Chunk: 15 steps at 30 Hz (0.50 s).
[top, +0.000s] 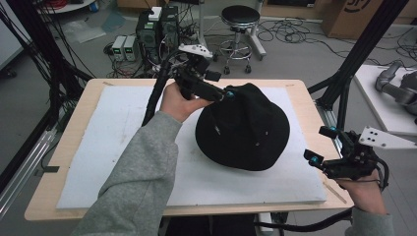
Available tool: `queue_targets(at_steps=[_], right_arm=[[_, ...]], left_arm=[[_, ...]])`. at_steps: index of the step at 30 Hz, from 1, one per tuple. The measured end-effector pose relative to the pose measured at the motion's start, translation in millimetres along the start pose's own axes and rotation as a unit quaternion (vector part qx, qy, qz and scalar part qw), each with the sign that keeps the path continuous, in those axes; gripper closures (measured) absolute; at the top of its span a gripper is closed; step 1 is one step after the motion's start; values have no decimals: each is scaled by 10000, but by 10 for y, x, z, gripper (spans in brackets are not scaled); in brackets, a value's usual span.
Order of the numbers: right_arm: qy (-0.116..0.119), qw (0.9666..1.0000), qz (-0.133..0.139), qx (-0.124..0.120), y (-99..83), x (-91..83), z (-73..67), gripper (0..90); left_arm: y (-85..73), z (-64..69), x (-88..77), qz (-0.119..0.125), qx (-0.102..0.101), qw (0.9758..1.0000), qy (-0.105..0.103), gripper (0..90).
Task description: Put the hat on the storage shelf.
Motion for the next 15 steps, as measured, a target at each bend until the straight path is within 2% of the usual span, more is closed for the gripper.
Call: queue_targets(at_steps=[9,15], right_arm=[[-31,10000,-22,-42,9,99,-18,10],[-250,9997,22,-30,31,162,9,10]], left_arm=[[-282,71,-479,222,-138,9992,296,73],[-509,165,-786,428,-178,9980,429,71]])
Point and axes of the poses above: each handheld gripper's, and its own axes: x roughly forward along the jaws, y roughly out of its top, z roughly to its right, the point moved 7 cm from there along x, roughly forward along the jaws, and after that the axes turned 13 degrees about -y, right-handed, at the moved point
